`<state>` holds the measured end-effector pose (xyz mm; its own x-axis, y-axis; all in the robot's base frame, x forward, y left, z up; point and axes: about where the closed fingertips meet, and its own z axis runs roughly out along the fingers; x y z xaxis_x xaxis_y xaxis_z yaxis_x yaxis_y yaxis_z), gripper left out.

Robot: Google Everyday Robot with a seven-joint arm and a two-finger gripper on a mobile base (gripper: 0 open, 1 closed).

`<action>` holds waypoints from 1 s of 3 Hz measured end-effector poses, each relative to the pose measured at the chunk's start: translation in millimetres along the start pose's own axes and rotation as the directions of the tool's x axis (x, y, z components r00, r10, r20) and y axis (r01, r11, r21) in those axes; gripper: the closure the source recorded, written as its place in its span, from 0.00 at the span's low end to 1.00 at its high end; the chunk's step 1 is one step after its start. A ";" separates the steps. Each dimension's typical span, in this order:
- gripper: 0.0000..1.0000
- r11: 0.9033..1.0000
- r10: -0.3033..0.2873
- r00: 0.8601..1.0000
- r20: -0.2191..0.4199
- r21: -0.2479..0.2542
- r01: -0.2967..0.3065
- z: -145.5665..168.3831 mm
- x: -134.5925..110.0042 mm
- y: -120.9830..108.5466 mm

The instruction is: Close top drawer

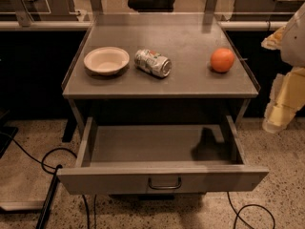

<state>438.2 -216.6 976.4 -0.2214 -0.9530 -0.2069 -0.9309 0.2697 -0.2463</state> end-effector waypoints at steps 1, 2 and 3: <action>0.00 1.000 0.000 1.000 0.000 0.000 0.000 0.0 0.0 0.0; 0.18 1.000 0.000 1.000 0.000 0.000 0.000 0.0 0.0 0.0; 0.42 1.000 0.000 1.000 0.000 0.000 0.000 0.0 0.0 0.0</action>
Offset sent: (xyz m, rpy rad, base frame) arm 0.0000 0.0000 0.0000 0.0000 0.0000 0.0000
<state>438.2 -216.6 976.4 -0.2213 -0.9530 -0.2069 -0.9309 0.2697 -0.2464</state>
